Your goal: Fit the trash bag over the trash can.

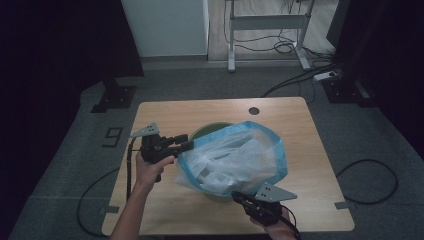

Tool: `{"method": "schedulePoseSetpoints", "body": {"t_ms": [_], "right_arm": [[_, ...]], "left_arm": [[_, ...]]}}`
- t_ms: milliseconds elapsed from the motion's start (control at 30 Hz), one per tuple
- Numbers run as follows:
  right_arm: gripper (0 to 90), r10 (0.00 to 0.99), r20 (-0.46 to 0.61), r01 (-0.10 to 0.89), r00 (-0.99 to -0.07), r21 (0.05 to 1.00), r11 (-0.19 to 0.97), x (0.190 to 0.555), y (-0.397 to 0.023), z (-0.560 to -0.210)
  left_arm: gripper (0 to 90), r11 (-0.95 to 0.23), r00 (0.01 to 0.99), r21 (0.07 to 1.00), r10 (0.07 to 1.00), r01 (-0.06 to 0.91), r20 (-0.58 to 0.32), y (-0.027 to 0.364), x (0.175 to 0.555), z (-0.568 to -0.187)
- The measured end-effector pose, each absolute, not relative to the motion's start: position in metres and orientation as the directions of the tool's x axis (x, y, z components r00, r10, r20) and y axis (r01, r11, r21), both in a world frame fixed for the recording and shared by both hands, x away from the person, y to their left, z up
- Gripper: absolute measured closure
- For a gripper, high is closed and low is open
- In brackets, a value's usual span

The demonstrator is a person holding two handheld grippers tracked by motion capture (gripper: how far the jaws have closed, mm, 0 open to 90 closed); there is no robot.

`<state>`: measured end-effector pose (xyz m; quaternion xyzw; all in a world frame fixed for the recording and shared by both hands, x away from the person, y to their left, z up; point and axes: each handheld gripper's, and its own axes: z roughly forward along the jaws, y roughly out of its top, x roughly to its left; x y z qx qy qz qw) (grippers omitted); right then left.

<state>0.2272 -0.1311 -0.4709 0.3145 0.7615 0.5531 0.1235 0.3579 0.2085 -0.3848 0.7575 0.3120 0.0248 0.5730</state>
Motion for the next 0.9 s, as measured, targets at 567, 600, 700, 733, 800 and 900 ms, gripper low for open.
{"method": "schedulePoseSetpoints", "body": {"t_ms": [567,600,700,733,800,900], "right_arm": [[71.5,0.604,0.152,0.322,-0.782,0.929,0.182,0.220,-0.130,-0.467],[66.0,0.609,0.147,0.318,-0.779,0.930,0.182,0.218,-0.130,-0.466],[52.7,0.638,0.123,0.299,-0.760,0.938,0.176,0.210,-0.132,-0.461],[50.7,0.649,0.113,0.291,-0.752,0.941,0.172,0.206,-0.134,-0.459],[47.7,0.666,0.109,0.277,-0.738,0.949,0.151,0.200,-0.140,-0.454],[45.8,0.686,0.116,0.263,-0.719,0.958,0.113,0.191,-0.149,-0.445]], "left_arm": [[90.0,-0.152,0.826,0.917,0.506,0.368,-0.248,0.206,0.348,-0.386],[90.0,-0.138,0.823,0.921,0.511,0.364,-0.249,0.206,0.347,-0.385],[90.0,-0.120,0.814,0.929,0.530,0.350,-0.239,0.207,0.347,-0.384],[90.0,-0.112,0.810,0.931,0.536,0.348,-0.238,0.207,0.346,-0.384],[90.0,-0.101,0.805,0.933,0.543,0.346,-0.240,0.207,0.346,-0.383],[90.0,-0.088,0.800,0.937,0.551,0.339,-0.238,0.208,0.345,-0.383]]}}
